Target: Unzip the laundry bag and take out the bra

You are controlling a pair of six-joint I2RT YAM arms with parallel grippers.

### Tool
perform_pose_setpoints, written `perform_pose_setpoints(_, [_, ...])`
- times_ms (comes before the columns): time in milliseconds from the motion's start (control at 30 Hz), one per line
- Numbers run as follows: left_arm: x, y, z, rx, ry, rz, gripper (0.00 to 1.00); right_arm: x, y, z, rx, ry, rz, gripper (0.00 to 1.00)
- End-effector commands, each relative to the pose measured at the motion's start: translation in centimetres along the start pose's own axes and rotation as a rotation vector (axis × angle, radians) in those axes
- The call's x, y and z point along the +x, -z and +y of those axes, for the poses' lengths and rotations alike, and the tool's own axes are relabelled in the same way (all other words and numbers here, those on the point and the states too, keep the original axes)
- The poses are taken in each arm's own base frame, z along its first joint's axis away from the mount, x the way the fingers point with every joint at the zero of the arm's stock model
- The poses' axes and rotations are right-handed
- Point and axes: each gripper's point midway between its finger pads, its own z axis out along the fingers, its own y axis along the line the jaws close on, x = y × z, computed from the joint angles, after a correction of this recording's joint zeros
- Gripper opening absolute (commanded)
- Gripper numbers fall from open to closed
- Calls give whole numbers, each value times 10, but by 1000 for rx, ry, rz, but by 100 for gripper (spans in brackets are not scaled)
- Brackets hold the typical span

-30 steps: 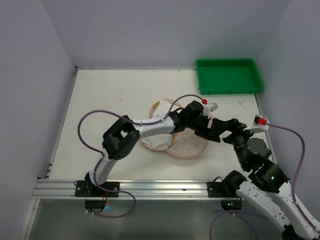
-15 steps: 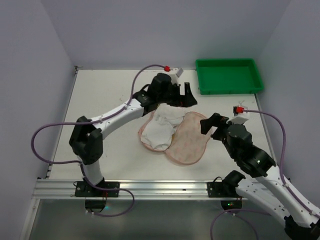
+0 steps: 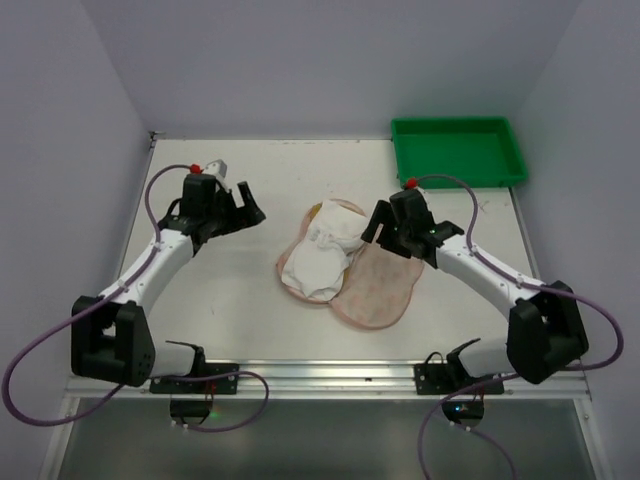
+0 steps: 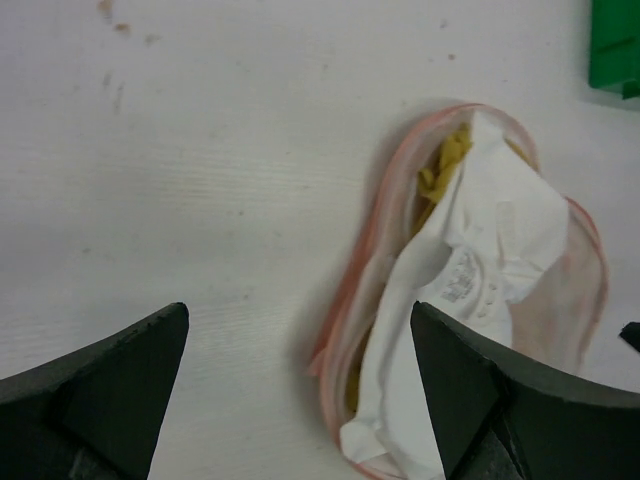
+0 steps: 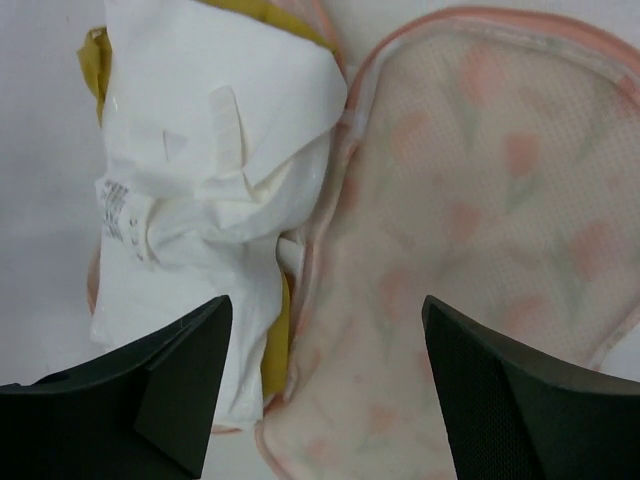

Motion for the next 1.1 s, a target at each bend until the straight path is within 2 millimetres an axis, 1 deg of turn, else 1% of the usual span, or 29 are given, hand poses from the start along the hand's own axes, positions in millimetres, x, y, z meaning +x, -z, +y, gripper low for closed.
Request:
perform_pose_setpoints(0, [20, 24, 38, -61, -42, -13, 96, -37, -18, 43, -109, -50, -28, 77])
perform_pose_setpoints(33, [25, 25, 44, -77, -49, -15, 96, -47, -22, 49, -113, -55, -40, 76])
perform_pose_setpoints(67, [26, 31, 47, -82, -59, -35, 96, -49, -28, 50, -106, -55, -35, 75])
perform_pose_setpoints(100, [29, 32, 53, -100, -72, -41, 96, -51, -35, 50, -94, -59, -31, 73])
perform_pose_setpoints(133, [41, 31, 60, -113, -76, -23, 96, -51, -48, 51, -78, -66, -17, 71])
perform_pose_setpoints(200, [41, 34, 63, -110, -104, -58, 95, -54, -60, 45, -49, -91, -9, 64])
perform_pose_setpoints(233, [49, 33, 68, -117, -106, -52, 95, -51, -71, 40, -23, -118, 6, 62])
perform_pose_setpoints(267, [44, 35, 66, -106, -117, -82, 95, -51, -76, 37, -10, -132, 9, 59])
perform_pose_setpoints(333, [42, 36, 64, -95, -128, -90, 95, -50, -86, 25, 32, -152, 10, 59])
perform_pose_setpoints(433, [34, 37, 62, -97, -146, -114, 95, -49, -93, 17, 68, -152, 18, 57])
perform_pose_setpoints(467, [32, 36, 63, -100, -148, -115, 95, -45, -97, 15, 76, -145, 34, 56])
perform_pose_setpoints(600, [31, 35, 65, -108, -144, -113, 95, -42, -105, 18, 69, -131, 58, 43])
perform_pose_setpoints(633, [31, 35, 65, -111, -144, -114, 95, -44, -105, 20, 65, -132, 56, 34])
perform_pose_setpoints(700, [29, 36, 66, -115, -143, -122, 95, -45, -105, 21, 61, -124, 54, 23])
perform_pose_setpoints(733, [28, 36, 67, -116, -142, -123, 95, -47, -104, 21, 61, -119, 50, 14])
perform_pose_setpoints(767, [28, 36, 67, -118, -142, -125, 95, -47, -102, 21, 61, -114, 47, 10])
perform_pose_setpoints(800, [28, 36, 68, -118, -140, -124, 95, -52, -96, 22, 59, -111, 32, 7])
perform_pose_setpoints(833, [28, 36, 68, -117, -141, -123, 95, -53, -93, 22, 59, -100, 26, 0])
perform_pose_setpoints(867, [28, 36, 68, -117, -141, -123, 95, -56, -89, 22, 58, -94, 15, 0])
perform_pose_setpoints(900, [27, 36, 67, -114, -139, -126, 95, -62, -79, 27, 35, -87, -1, 0])
perform_pose_setpoints(967, [26, 36, 68, -114, -136, -126, 95, -63, -69, 32, 8, -63, -1, 0])
perform_pose_setpoints(1000, [27, 36, 67, -108, -135, -124, 95, -67, -57, 41, -36, -44, -4, 0])
perform_pose_setpoints(1067, [28, 34, 67, -105, -130, -119, 95, -74, -43, 50, -75, -27, -17, 0])
